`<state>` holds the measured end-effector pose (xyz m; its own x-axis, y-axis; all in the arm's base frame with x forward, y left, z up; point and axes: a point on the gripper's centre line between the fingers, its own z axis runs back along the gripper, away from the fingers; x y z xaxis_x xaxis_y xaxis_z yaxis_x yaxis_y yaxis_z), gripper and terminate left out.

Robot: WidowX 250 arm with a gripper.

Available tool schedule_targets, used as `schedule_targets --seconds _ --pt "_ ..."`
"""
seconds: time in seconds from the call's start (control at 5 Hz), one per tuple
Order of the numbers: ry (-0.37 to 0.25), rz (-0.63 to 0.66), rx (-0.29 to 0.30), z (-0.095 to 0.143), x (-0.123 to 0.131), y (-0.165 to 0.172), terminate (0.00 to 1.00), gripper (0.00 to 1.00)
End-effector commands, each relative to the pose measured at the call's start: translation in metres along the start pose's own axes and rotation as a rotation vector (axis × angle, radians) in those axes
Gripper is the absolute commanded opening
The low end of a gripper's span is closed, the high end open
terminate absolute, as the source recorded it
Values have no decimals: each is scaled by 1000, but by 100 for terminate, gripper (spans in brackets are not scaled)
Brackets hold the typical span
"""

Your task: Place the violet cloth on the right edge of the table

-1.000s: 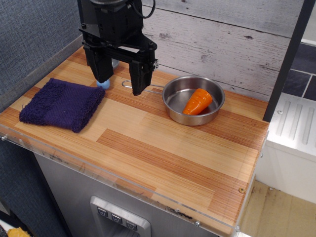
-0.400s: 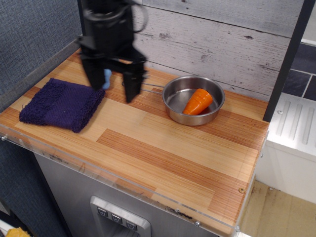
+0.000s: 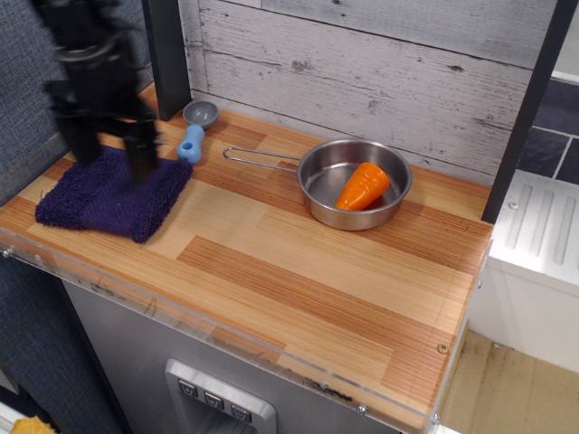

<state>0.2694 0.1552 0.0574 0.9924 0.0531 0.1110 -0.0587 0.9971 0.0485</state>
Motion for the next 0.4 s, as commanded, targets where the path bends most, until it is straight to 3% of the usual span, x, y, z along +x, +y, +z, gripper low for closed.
schedule_targets --seconds 0.0,0.2 --pt "13 -21 18 -24 -6 35 0 100" --pt "17 -56 0 -35 -5 13 0 100"
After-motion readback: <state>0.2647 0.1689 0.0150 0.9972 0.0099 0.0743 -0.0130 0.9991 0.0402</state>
